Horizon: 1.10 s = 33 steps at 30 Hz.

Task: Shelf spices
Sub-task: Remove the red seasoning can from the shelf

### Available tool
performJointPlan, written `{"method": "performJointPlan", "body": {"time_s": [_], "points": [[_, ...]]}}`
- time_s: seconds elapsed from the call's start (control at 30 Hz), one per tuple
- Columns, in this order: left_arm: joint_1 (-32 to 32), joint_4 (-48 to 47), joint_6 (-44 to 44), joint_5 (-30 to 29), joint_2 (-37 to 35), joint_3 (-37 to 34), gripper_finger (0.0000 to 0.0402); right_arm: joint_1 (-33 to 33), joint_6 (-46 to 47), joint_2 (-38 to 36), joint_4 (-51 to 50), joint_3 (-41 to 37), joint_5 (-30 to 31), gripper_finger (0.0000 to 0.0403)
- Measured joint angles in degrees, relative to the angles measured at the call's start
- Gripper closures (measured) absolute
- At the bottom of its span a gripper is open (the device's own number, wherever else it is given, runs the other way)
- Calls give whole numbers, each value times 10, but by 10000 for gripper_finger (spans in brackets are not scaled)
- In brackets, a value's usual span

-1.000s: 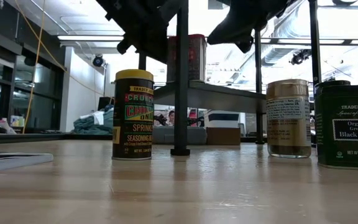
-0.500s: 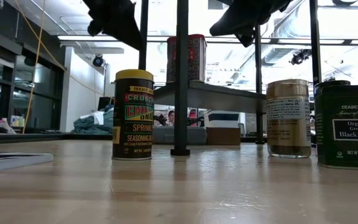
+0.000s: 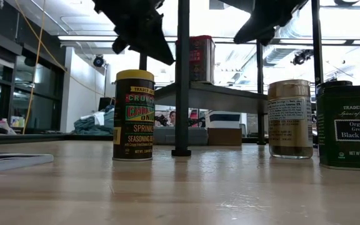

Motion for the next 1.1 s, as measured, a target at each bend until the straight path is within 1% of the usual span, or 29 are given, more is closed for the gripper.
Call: {"method": "performJointPlan", "body": {"time_s": [0.1, 0.17, 0.27, 0.33, 0.4, 0.53, 0.6, 0.67, 0.73, 0.8, 0.93, 1.03, 1.1], "points": [[6, 30, 11, 2, 3, 0, 402, 4, 0, -13, -4, 0, 0, 402], [7, 52, 21, 10, 4, 0, 402, 10, 0, -17, 11, 0, 0, 398], [12, 80, 40, 26, 8, 0, 402, 24, 2, -17, 28, 0, 0, 370], [13, 68, 45, 34, 10, 0, 402, 34, 15, -12, 27, 0, 5, 339], [13, 60, 46, 39, 10, 0, 402, 45, 32, -10, 16, 0, 25, 303], [13, 32, 50, 39, 2, 0, 401, 69, 40, -13, 18, 0, 119, 227], [13, 6, 51, 40, -3, 0, 401, 75, 49, -13, 19, 0, 153, 191], [12, -18, 50, 43, -8, 0, 401, 75, 78, -14, 22, 0, 150, 157], [10, -50, 50, 44, -16, 0, 402, 73, 103, -11, 22, 0, 130, 128], [8, -72, 46, 45, -25, 0, 401, 73, 102, -10, 22, 0, 120, 106], [3, -96, 35, 47, -46, 0, 402, 72, 82, -4, 31, 0, 127, 86], [1, -100, 35, 48, -59, 0, 402, 62, 64, 10, 49, 0, 122, 84], [0, -104, 34, 47, -65, 0, 402, 59, 36, 22, 68, 0, 125, 84]]}}
